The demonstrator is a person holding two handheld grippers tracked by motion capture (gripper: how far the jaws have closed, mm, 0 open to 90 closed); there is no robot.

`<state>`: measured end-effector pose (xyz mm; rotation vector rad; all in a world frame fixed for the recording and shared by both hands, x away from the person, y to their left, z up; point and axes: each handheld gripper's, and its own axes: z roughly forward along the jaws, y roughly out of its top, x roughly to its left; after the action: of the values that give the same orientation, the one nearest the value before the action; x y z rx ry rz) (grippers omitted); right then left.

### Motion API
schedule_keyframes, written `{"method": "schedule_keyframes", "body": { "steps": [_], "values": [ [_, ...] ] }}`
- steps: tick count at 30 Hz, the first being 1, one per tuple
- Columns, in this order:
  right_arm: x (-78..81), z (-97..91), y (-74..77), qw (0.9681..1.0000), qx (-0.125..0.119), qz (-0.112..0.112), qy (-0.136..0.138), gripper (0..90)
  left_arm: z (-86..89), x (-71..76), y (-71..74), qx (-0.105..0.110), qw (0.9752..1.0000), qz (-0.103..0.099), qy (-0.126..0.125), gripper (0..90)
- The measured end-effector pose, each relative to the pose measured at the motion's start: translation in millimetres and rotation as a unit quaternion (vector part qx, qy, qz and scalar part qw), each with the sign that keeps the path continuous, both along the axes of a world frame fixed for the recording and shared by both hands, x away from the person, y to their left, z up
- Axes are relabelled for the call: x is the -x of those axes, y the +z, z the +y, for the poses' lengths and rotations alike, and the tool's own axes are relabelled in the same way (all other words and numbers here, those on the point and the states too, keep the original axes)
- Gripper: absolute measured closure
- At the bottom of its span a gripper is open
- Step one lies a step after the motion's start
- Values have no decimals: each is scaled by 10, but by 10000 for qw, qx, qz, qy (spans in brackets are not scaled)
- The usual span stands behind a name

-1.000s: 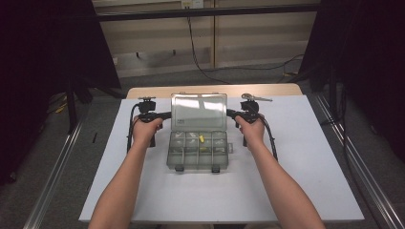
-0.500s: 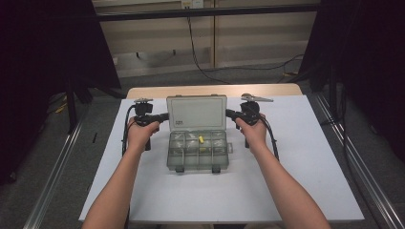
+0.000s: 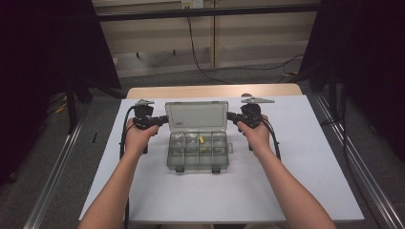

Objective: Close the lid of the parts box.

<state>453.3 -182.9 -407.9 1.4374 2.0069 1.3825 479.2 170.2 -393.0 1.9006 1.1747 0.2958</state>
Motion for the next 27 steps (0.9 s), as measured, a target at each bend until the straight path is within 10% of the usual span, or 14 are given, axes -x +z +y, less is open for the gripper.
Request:
{"method": "schedule_keyframes", "body": {
  "steps": [27],
  "values": [
    [219, 128, -8, 9985, 125, -71, 537, 893, 9, 199, -8, 39, 9993, -38, -360, 900]
  ]
}}
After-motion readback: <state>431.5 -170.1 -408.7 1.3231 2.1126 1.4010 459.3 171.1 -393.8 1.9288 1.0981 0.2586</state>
